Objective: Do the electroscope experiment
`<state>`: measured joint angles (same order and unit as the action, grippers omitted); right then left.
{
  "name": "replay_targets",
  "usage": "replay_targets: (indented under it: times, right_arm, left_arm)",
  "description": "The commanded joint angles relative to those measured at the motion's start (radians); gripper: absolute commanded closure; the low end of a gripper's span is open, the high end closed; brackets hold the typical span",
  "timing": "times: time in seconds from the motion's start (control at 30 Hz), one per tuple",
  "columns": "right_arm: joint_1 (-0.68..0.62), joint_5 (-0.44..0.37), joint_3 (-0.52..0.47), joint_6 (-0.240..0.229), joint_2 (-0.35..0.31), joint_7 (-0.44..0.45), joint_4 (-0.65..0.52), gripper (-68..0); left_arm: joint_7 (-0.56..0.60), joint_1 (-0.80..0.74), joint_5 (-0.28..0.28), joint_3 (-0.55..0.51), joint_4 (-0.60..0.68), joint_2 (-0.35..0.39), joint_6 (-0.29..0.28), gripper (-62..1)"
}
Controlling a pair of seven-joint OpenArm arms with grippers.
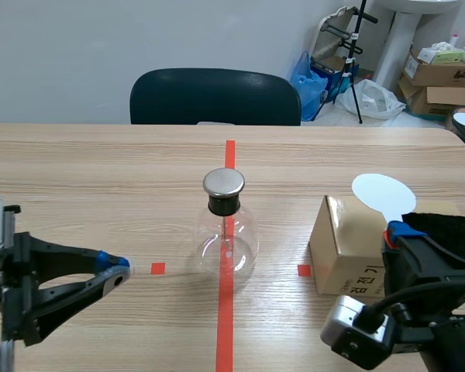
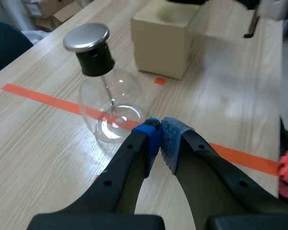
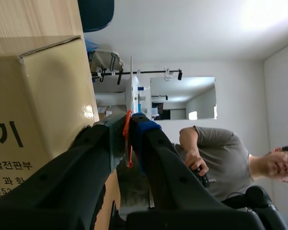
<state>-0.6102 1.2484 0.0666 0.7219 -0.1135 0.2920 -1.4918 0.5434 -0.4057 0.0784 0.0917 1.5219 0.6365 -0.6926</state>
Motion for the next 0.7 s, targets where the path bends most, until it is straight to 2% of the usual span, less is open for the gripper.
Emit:
replay_targets:
  times: [0.0,0.27,0.37,0.43,0.5,0.57,0.67]
  right_arm:
    - [0.011,-0.004,-0.007,0.061,-0.005,0.018,-0.006,-1.0]
    - [0.014,0.001,-0.024,0.061,0.025,0.05,0.047,-1.0]
    - [0.015,0.004,-0.024,0.061,0.025,0.043,0.058,-1.0]
    - [0.015,0.009,-0.024,0.061,0.025,0.043,0.071,-1.0]
    - [0.018,0.023,-0.024,0.061,0.025,0.034,0.088,-1.0]
    - [0.027,0.039,-0.019,0.061,0.024,0.016,0.108,-1.0]
    - [0.037,0.046,-0.019,0.061,0.022,0.009,0.129,-1.0]
  left_arm:
    - [0.014,-0.045,-0.015,-0.031,0.049,-0.002,-0.003,-4.1]
    - [0.013,-0.297,-0.018,-0.192,0.293,-0.002,-0.003,-4.1]
    - [0.003,-0.366,-0.061,-0.232,0.34,-0.002,-0.003,-4.3]
    - [-0.008,-0.399,-0.093,-0.254,0.359,-0.002,-0.003,-7.3]
    - [-0.013,-0.42,-0.114,-0.274,0.369,-0.002,-0.003,-16.6]
    - [-0.011,-0.431,-0.134,-0.289,0.374,-0.002,-0.003,-33.5]
    - [-0.009,-0.434,-0.209,-0.291,0.374,-0.002,-0.003,-62.3]
